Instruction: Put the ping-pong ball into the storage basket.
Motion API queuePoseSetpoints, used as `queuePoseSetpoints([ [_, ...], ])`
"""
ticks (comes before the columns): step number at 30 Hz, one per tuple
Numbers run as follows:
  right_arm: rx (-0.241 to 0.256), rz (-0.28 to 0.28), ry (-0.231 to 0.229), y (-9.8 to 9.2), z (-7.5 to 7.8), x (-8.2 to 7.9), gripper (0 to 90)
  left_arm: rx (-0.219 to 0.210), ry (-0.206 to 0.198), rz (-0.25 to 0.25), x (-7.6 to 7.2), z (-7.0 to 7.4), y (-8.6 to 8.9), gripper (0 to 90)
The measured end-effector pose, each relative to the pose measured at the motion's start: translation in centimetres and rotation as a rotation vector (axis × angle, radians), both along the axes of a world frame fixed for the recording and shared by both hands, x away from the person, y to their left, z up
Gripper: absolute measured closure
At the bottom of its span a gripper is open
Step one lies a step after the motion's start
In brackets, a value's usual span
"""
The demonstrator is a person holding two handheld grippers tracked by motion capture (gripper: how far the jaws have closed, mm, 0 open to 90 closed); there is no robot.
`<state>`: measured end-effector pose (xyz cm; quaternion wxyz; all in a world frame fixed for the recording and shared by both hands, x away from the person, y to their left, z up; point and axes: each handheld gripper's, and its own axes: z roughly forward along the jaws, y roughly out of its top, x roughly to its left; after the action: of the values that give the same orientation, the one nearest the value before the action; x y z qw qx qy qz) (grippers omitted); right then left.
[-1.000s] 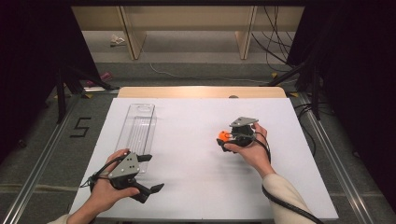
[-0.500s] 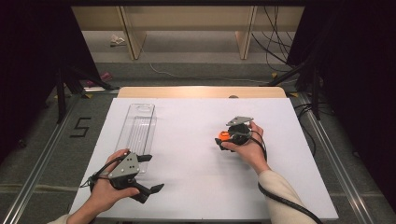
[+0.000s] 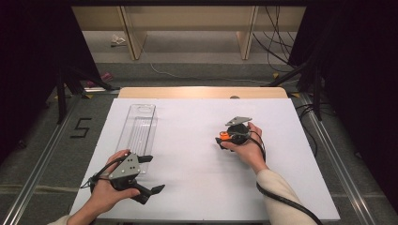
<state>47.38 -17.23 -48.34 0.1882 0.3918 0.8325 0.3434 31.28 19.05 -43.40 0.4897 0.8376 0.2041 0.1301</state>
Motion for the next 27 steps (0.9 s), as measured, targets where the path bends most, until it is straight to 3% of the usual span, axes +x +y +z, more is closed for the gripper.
queuePoseSetpoints([
  [11,-0.009,-0.010,0.005,0.24,-0.18,0.13,41.7,0.001,0.000,-0.003,-0.02,0.01,0.01,0.0],
  [27,-0.008,-0.006,0.017,0.05,-0.13,0.21,50.7,0.001,0.001,-0.006,-0.04,0.00,-0.01,0.0],
])
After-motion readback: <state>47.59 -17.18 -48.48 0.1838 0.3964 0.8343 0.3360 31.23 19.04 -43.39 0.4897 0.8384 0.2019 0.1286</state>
